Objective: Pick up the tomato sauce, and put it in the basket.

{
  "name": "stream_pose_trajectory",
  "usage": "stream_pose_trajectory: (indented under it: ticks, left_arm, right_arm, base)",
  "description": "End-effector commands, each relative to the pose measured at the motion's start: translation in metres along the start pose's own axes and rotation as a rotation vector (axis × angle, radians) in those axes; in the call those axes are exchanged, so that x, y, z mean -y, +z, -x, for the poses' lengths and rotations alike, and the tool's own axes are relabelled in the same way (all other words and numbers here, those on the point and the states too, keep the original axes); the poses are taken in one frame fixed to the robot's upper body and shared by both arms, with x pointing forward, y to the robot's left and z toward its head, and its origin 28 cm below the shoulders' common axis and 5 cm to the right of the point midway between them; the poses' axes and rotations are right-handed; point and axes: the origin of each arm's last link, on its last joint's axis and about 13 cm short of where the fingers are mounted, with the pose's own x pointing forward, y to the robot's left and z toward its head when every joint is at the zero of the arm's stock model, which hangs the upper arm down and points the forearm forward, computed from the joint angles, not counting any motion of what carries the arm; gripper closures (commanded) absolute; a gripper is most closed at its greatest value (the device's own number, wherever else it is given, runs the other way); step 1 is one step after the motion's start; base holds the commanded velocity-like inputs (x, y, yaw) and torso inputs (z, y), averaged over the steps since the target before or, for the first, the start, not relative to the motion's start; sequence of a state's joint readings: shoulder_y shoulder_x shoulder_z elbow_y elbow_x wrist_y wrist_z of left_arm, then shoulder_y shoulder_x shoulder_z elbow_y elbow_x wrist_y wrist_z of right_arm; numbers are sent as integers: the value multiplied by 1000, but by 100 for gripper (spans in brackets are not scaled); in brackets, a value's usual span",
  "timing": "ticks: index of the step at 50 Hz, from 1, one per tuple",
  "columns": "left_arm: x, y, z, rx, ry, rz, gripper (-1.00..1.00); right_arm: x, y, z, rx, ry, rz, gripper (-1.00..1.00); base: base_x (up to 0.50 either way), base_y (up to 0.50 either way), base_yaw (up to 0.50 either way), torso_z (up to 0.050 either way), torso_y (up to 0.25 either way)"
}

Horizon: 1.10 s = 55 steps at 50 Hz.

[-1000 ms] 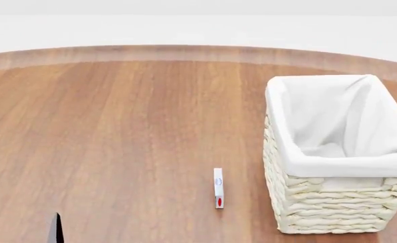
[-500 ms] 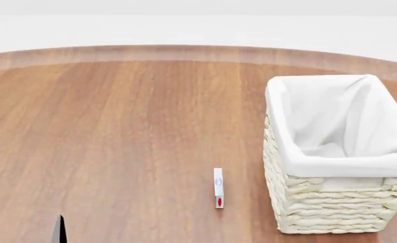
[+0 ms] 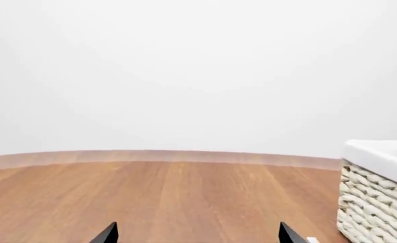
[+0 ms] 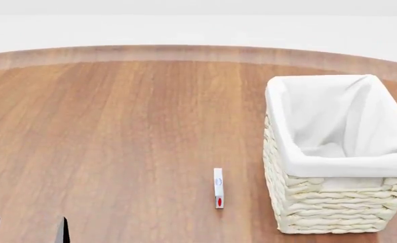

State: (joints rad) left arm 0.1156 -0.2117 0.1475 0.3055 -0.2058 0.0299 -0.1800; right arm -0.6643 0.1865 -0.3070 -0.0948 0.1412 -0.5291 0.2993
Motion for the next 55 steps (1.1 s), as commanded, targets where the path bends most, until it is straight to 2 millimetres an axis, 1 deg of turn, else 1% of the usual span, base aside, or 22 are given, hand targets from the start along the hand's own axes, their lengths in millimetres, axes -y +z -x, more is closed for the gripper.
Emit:
stream_pose_trajectory:
  ticks: [1,14,21,34,40,55]
  left_arm:
    - [0,-3,-1,-5,1,0,-100]
    - [0,-3,-1,-9,5,0,-100]
    - [0,-5,0,-12,5,2,-100]
    - [0,-6,1,-15,4,0,-100]
    - [-1,-6,1,-16,5,1,-100]
    - [-1,-6,0,-16,5,-1,-100]
  right_arm:
    - [1,-5,0,-19,-6,-8,-100]
    - [6,-13,-8,-44,-20,-17,-100]
    - [12,-23,-13,-76,-50,-22,-100]
    - [15,-28,-19,-103,-55,-25,-100]
    - [15,-31,-23,-137,-37,8,-100]
    - [20,-39,-41,-189,-22,45,-100]
  base:
    - [0,0,0,0,0]
    - [0,0,0,0,0]
    - [0,0,0,0,0]
    - [0,0,0,0,0]
    - [0,0,0,0,0]
    - [0,0,0,0,0]
